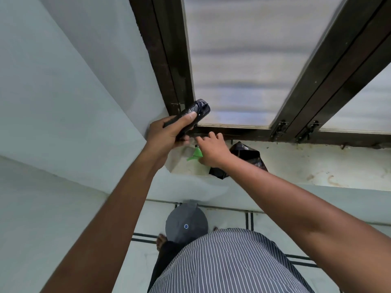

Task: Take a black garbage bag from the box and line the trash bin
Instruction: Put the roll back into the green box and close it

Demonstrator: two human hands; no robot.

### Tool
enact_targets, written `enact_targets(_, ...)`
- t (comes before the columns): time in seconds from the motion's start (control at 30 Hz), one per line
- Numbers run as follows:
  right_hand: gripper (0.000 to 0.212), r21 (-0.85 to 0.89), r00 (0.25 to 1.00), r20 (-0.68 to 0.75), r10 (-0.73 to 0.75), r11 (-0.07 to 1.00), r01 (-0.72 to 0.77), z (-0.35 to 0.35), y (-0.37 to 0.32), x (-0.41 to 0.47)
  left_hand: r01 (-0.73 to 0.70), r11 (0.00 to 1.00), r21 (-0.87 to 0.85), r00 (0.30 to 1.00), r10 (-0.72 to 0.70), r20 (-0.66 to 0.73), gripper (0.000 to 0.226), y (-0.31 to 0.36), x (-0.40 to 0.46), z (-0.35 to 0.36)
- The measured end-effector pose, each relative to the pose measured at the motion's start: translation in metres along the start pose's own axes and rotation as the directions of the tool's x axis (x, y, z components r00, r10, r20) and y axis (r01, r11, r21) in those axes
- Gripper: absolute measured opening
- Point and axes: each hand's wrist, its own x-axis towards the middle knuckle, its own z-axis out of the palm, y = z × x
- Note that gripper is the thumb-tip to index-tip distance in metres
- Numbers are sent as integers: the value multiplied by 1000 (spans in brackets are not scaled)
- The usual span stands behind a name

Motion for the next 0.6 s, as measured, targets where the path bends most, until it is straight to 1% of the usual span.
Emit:
enact_targets(0.07,49,-19,999,-36,-18,1000,17,3,-2,8,1,1000,8,1000,-1,-6,37,-2,-2,-3)
enact_targets(0.13,47,81,991,-130,-21,996,32,-1,0,12,-12,1000,-9,1000,12,-1,36,-4,-5,-5)
enact_targets(0.17,50,192,982,-191,-10,980,48,-6,1,11,-22,999,-28,1000,23,2,36,-5,-7,-5)
enact_targets(0.2,56,329,968,-251,10,941,76,-11,2,8,-33,998,-51,999,33,5,36,-5,-9,-5)
enact_targets(0.23,63,459,953,-302,34,881,114,-15,2,3,-41,996,-77,999,42,10,37,-5,-10,-4)
enact_targets(0.27,70,551,943,-330,50,821,149,-17,4,-3,-43,994,-103,999,45,13,37,-4,-11,-2)
enact_targets(0.3,72,601,939,-340,57,780,171,-17,6,-8,-43,991,-125,999,45,13,36,-3,-11,-1)
enact_targets(0.37,69,639,943,-328,61,750,174,-12,10,-17,-37,989,-143,999,39,5,35,0,-10,2)
enact_targets(0.47,63,657,947,-309,88,740,146,0,14,-28,-30,991,-129,999,32,12,34,2,-7,5)
enact_targets(0.6,54,660,940,-327,101,736,150,5,17,-30,-27,996,-85,999,30,26,36,-2,-4,8)
